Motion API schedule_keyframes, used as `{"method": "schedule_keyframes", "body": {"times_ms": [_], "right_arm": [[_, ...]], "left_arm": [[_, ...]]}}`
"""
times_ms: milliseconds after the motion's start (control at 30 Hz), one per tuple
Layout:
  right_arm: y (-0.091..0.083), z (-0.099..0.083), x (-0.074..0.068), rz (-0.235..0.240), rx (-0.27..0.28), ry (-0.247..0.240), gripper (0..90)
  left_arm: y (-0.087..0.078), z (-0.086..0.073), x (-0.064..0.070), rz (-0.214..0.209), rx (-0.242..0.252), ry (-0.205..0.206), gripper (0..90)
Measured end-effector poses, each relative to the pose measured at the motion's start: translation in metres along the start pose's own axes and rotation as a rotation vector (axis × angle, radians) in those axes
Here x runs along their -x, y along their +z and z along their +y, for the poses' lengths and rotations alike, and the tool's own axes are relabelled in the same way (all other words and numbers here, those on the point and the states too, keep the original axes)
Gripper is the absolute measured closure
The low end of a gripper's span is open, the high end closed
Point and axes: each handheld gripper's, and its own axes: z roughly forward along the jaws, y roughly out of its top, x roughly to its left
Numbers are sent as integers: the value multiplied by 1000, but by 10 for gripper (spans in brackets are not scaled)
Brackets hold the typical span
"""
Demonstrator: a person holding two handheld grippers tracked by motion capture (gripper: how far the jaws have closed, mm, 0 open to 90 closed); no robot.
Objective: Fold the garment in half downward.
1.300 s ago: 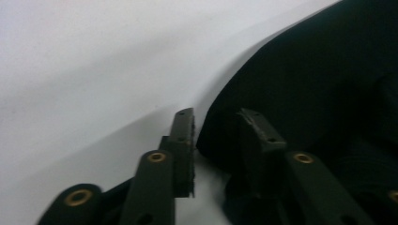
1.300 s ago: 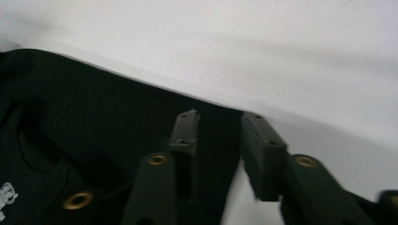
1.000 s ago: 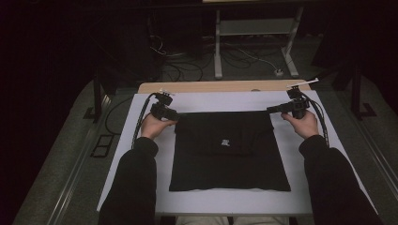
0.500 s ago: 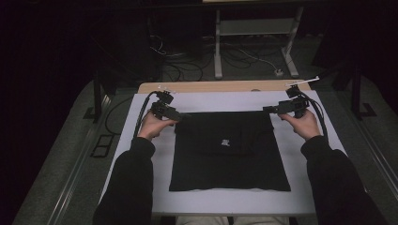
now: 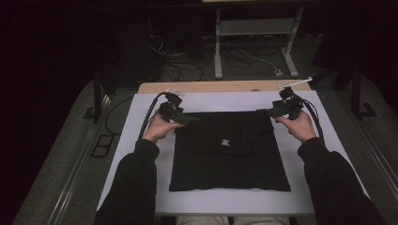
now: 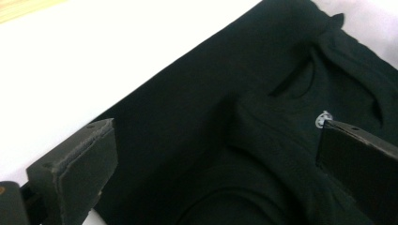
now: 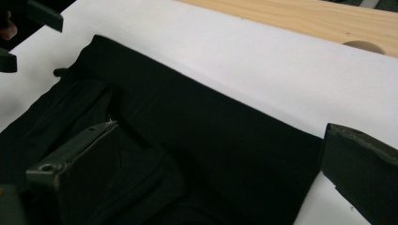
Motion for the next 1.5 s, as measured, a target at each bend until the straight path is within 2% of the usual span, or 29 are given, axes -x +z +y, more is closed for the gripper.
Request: {"method": "schedule_keyframes", "body": {"times_ms": [267, 467, 800, 1000, 1233, 1400, 1500], "right_arm": [[6, -2, -9, 29, -16, -12, 0], [16, -6, -15, 50, -31, -30, 0], [28, -12, -20, 74, -70, -33, 0], [35, -16, -22, 86, -85, -30, 0], [41, -21, -22, 99, -106, -33, 1], [44, -23, -19, 110, -112, -24, 40], [46, -24, -18, 118, -116, -21, 68]], "left_arm": [[5, 1, 8, -39, 23, 26, 0], [13, 1, 12, -57, 22, 36, 0], [27, -1, 12, -79, 21, 14, 0], [36, -4, 10, -90, -6, 12, 0], [43, -6, 7, -113, -14, -7, 0], [44, -7, 6, -121, 0, -34, 97], [45, -7, 4, -144, 13, -62, 142]]}}
